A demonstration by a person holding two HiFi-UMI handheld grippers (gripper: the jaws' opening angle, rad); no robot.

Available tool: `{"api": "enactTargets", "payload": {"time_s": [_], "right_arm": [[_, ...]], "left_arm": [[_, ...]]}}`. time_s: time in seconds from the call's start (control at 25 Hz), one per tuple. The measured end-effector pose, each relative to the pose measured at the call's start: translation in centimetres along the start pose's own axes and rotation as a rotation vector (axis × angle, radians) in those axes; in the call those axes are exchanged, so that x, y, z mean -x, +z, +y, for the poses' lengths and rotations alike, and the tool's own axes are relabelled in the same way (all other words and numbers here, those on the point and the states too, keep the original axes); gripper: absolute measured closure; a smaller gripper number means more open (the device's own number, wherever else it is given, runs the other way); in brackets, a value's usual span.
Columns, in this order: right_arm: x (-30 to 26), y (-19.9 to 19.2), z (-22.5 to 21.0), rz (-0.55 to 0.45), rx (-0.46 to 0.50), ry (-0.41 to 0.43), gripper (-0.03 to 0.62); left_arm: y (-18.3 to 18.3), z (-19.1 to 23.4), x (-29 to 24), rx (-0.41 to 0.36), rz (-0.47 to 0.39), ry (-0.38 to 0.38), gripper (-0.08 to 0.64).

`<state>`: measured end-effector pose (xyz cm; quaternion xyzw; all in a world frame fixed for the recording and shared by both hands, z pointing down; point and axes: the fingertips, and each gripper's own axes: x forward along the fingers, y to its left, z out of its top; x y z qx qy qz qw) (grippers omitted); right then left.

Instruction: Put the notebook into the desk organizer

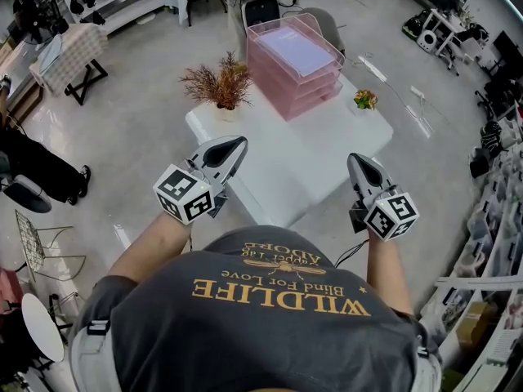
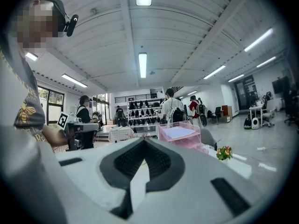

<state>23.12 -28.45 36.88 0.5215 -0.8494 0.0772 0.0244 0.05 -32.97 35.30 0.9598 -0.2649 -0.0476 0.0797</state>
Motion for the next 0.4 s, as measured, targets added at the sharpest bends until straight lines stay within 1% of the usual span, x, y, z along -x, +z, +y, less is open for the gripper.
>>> {"api": "enactTargets", "payload": {"time_s": [0.4], "right_arm": [[-0.24,0.33,-0.47,0.002,0.006,0.003,0.594]], "left_arm": [[0.02,0.26,-0.35,0.000,0.007,0.001,0.559]]}}
